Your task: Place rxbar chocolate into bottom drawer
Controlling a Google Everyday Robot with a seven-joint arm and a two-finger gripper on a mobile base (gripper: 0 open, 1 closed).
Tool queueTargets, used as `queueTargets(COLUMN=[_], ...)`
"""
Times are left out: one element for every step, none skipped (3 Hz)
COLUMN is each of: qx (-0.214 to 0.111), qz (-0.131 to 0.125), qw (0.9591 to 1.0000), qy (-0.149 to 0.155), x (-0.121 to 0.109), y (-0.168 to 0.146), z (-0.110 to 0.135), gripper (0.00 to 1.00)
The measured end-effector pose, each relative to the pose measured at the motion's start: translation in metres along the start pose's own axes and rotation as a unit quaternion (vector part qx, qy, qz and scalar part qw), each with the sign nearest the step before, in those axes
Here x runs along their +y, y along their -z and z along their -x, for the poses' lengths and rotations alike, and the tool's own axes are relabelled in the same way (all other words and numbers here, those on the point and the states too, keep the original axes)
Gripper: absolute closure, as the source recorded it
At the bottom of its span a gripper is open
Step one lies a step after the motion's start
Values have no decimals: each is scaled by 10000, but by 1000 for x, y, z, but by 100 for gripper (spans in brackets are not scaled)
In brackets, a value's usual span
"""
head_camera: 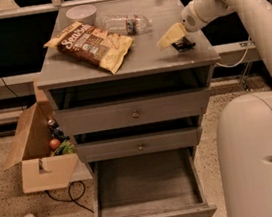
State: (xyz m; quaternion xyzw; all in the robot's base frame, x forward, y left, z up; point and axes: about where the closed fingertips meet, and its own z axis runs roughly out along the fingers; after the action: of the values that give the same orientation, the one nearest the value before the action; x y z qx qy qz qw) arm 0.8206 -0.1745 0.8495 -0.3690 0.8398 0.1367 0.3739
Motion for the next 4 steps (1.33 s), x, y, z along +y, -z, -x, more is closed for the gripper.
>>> queueTargets(qx=[14,18,25,-55], qz=[-63,-46,-38,-36], qw=[9992,9984,9981,9984], qy=[-384,-561,-612,-570], x=[-13,-17,-18,-18], y=[-9,-14,-15,-10], z=[-18,-28,-31,-32], gripper=[0,0,18,42])
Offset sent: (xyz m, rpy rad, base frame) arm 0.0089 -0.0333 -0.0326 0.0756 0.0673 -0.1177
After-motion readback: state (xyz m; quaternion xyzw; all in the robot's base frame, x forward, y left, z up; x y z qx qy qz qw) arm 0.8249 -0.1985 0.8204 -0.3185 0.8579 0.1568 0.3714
